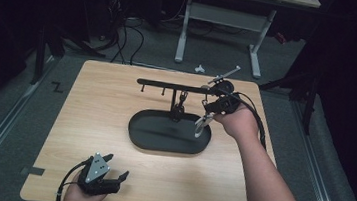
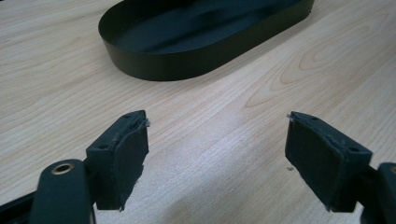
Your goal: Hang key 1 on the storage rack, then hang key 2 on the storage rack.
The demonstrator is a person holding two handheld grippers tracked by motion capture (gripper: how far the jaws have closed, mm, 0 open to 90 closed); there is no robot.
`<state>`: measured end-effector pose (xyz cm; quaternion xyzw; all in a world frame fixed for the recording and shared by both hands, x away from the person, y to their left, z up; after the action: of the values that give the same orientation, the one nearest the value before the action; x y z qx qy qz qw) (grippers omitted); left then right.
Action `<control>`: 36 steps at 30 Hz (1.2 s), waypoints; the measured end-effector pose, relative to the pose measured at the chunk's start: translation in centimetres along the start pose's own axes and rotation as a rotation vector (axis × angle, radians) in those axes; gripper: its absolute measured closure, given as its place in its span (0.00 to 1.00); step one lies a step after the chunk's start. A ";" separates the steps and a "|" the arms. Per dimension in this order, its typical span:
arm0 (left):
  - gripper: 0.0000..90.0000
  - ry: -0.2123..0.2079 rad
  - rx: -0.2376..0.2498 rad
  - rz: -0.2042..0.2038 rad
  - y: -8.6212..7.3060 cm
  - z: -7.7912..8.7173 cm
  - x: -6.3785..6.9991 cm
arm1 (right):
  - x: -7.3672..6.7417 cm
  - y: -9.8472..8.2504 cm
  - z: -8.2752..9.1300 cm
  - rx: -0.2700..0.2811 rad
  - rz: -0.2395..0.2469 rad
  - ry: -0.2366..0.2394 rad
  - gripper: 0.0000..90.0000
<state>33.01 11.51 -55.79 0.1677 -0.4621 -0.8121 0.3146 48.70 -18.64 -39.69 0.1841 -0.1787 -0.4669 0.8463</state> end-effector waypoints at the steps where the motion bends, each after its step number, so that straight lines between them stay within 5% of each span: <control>1: 0.25 -0.005 -0.006 0.001 0.0 0.0 0.0 | 0.0 0.0 0.0 0.000 -0.005 0.002 0.96; 19: 0.25 -0.018 -0.012 -0.004 0.1 -0.5 0.2 | 1.2 0.4 -0.5 0.029 -0.024 0.012 0.95; 25: 0.25 -0.011 -0.006 0.000 0.1 -0.5 0.1 | 1.8 0.5 -1.2 0.026 -0.031 -0.044 0.90; 36: 0.25 -0.014 -0.010 0.000 0.1 -0.8 0.2 | 2.3 -1.6 -1.3 0.066 -0.092 -0.058 0.66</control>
<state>33.34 10.84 -56.14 0.1601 -0.4603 -0.8155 0.3122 49.30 -21.25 -41.33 0.2063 -0.2096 -0.5042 0.8120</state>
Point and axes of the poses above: each handheld gripper's, and its own axes: z roughly backward along the jaws, y roughly out of its top, x roughly to its right, the point moved 7 cm from there along -z, roughly forward along the jaws, and after that the axes turned 7 degrees about -y, right-handed, at the moved point
